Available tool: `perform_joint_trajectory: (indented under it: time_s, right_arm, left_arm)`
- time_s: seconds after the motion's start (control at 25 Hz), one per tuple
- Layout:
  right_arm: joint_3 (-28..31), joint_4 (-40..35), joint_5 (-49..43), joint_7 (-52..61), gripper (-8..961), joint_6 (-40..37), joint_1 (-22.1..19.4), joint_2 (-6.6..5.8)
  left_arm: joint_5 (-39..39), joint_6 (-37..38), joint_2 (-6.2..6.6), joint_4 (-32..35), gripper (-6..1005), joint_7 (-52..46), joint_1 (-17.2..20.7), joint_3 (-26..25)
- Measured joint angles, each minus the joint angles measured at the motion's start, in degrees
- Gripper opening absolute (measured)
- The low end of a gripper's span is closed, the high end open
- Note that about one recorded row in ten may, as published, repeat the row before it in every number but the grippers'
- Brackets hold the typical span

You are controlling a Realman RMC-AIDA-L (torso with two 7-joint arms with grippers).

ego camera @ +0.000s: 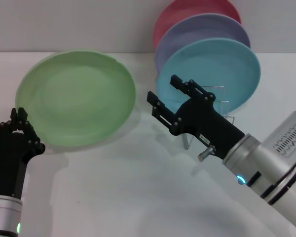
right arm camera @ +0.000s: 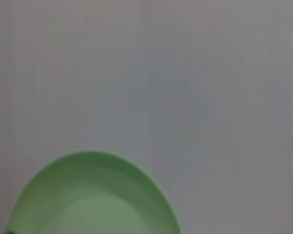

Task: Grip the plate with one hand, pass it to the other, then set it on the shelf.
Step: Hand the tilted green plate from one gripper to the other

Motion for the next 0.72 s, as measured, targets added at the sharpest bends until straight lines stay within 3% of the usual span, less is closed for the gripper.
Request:
perform_joint_trajectory:
  time_s: [0.4,0.72]
  right_arm:
    - [0.02,-0.77,0.26,2.20,656,5.83,4.69,0.30]
    - [0.01,-1.62,0.32,4.17,655,9.09,7.72,0.61]
  left_arm:
    - [-7.92,3.16,-0.02,-1.89,31,5.06,-1.34,5.16]
    - [-9.80,3.54,-0.02,-2.13,31,5.94,-1.32,6.09]
